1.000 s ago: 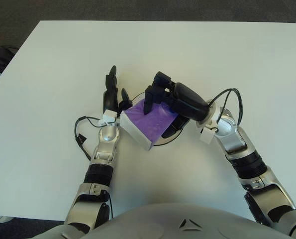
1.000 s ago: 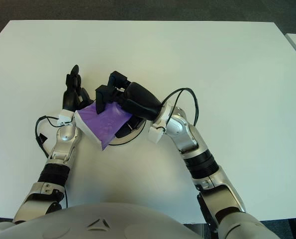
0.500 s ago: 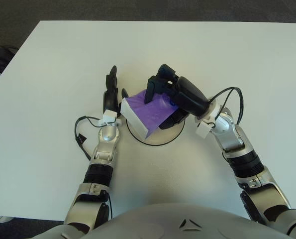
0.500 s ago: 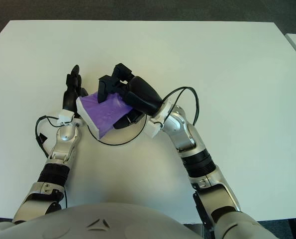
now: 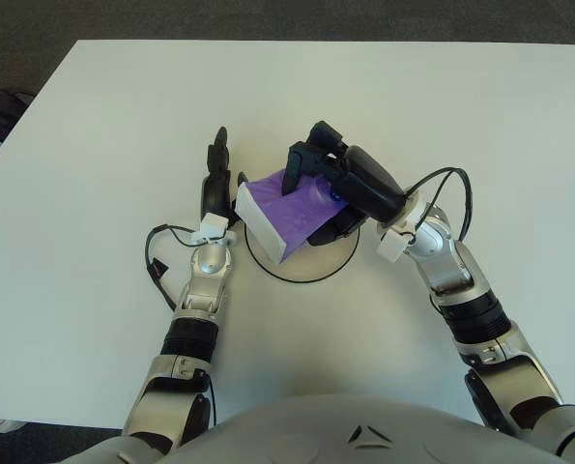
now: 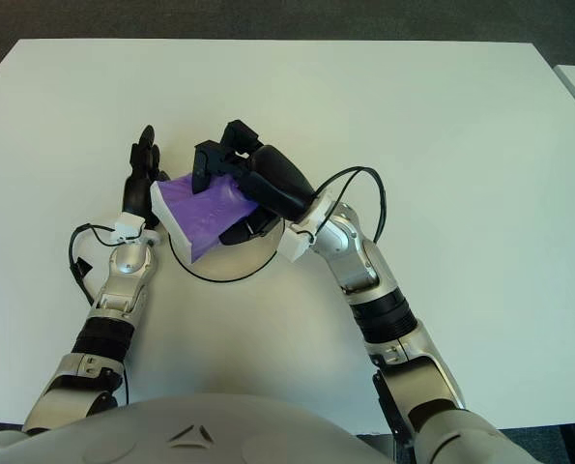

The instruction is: Put the tissue paper into the plate.

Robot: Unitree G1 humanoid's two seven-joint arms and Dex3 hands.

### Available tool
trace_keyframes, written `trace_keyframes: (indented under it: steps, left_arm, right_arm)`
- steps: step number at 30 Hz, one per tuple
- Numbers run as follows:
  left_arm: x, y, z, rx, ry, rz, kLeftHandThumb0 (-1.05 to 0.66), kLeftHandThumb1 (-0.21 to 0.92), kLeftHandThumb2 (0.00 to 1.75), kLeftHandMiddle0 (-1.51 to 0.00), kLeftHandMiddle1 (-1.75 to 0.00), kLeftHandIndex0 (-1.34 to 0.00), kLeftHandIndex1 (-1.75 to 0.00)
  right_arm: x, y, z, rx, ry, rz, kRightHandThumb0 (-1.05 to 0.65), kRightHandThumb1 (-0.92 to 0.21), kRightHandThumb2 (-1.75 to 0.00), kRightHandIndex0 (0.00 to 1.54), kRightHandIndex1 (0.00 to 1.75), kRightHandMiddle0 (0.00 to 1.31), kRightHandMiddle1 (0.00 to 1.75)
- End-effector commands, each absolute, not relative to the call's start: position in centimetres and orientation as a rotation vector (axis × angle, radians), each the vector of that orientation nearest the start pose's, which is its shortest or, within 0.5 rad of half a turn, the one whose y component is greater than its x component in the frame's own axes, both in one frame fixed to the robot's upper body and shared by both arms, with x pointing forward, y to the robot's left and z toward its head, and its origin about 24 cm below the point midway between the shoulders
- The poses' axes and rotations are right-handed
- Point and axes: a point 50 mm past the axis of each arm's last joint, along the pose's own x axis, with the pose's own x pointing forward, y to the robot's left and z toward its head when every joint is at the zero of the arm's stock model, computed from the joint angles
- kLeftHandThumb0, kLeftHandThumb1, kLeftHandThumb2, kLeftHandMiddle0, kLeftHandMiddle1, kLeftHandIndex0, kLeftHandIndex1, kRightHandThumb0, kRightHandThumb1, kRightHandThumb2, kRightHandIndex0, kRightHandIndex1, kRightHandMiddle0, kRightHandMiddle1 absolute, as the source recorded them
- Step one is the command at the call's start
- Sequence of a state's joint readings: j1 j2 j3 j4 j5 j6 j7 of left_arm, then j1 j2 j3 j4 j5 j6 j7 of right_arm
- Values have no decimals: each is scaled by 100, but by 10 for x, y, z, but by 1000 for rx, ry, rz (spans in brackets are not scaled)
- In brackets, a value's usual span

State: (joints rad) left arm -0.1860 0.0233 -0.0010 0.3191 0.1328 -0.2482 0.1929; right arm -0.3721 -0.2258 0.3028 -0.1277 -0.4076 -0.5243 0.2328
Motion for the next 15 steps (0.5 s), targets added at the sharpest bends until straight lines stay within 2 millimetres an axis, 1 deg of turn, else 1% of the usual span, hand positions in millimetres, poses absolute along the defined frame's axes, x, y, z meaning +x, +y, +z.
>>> trace_keyframes:
  steps: [1,7,15]
  left_arm:
    - [257,159,-8,177,82,122,-90,92,103,-13,0,0,-14]
    - [258,159,-10,174,92,123,-90,92,103,-12,0,0,-13]
    - [257,159,-10,177,88,134,-89,92,102,-13,0,0,-17]
  right_arm:
    - [251,-58,177,-690,-977,675,-46,-33,-130,115,175,59,175]
    - [251,-58,176,-706,-979,694,-46,-32,-130,115,175,60,175]
    - [252,-58,176,-734,-973,713,-46,-32,-130,115,175,60,175]
